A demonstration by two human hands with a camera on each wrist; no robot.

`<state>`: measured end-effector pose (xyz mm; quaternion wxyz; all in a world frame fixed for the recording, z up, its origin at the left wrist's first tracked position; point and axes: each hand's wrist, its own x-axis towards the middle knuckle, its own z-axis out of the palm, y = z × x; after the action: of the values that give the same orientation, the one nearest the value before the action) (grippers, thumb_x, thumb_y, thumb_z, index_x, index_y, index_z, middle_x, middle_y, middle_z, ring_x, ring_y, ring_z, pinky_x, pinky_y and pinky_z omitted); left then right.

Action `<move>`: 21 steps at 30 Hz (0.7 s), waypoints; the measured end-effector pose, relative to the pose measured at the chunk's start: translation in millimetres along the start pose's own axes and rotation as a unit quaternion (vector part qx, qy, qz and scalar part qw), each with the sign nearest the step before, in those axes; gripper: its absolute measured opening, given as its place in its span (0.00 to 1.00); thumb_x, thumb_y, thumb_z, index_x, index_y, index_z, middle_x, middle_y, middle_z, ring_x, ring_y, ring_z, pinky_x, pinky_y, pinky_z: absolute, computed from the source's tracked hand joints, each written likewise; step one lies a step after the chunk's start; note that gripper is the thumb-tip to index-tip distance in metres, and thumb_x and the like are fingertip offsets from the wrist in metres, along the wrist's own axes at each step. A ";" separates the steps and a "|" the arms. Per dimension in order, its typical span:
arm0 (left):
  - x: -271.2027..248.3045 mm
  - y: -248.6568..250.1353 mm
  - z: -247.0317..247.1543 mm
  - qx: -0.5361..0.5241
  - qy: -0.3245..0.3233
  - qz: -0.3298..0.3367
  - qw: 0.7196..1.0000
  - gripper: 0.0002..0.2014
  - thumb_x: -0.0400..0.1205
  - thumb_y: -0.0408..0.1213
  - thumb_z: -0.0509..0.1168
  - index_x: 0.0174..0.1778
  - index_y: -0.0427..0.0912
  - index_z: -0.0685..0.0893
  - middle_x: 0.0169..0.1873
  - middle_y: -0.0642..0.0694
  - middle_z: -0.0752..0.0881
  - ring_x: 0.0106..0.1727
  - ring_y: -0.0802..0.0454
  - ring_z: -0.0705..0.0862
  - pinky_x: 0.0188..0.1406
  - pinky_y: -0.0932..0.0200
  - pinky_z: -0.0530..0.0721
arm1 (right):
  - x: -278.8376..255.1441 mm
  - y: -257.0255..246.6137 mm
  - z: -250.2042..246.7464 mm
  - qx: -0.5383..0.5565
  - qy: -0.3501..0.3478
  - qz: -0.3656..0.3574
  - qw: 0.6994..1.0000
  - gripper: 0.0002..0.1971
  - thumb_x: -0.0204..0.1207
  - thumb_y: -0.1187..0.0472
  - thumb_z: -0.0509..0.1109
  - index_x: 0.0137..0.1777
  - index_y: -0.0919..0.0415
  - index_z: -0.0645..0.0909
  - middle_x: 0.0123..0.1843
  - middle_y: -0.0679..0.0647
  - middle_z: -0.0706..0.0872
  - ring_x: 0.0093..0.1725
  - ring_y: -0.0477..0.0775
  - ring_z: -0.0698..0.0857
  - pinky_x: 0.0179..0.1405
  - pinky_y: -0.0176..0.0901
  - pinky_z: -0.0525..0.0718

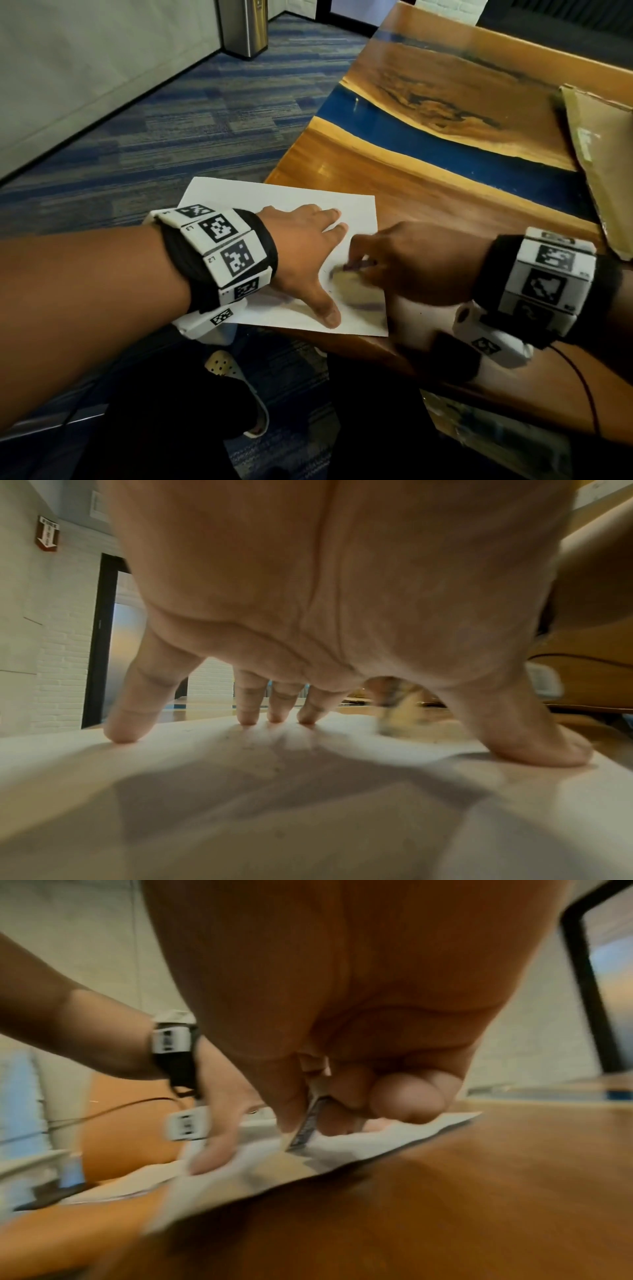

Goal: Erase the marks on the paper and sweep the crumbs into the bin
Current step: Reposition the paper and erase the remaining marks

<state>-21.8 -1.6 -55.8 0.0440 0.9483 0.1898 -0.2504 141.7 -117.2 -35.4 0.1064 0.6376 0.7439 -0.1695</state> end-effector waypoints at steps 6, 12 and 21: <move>-0.1 3.4 1.2 -0.002 0.006 -0.007 1.000 0.70 0.59 0.84 0.65 0.90 0.50 0.42 0.89 0.52 0.39 0.89 0.48 0.43 0.79 0.30 0.66 | 8.7 25.7 -11.7 -0.032 0.003 0.104 0.994 0.11 0.86 0.44 0.60 0.65 0.42 0.76 0.52 0.47 0.86 0.47 0.49 0.82 0.53 0.54 0.86; -0.5 4.5 -0.2 -0.011 0.013 -0.008 1.000 0.70 0.59 0.84 0.65 0.90 0.49 0.44 0.89 0.51 0.41 0.89 0.46 0.45 0.79 0.33 0.67 | 7.5 5.5 -11.6 -0.013 -0.034 0.029 0.999 0.12 0.86 0.43 0.60 0.65 0.41 0.77 0.53 0.46 0.86 0.48 0.50 0.82 0.52 0.50 0.84; -3.0 3.6 -2.7 0.025 0.043 0.032 0.998 0.55 0.63 0.82 0.64 0.83 0.55 0.65 0.83 0.50 0.63 0.79 0.43 0.64 0.69 0.34 0.74 | 14.2 51.2 -17.2 -0.047 0.022 0.164 0.985 0.10 0.86 0.45 0.61 0.62 0.43 0.78 0.52 0.51 0.86 0.48 0.56 0.82 0.48 0.52 0.85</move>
<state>-21.6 -5.4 -52.1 0.0206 0.9647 0.1545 -0.2124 190.8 -91.0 -30.9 0.1465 0.7486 0.6387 -0.1006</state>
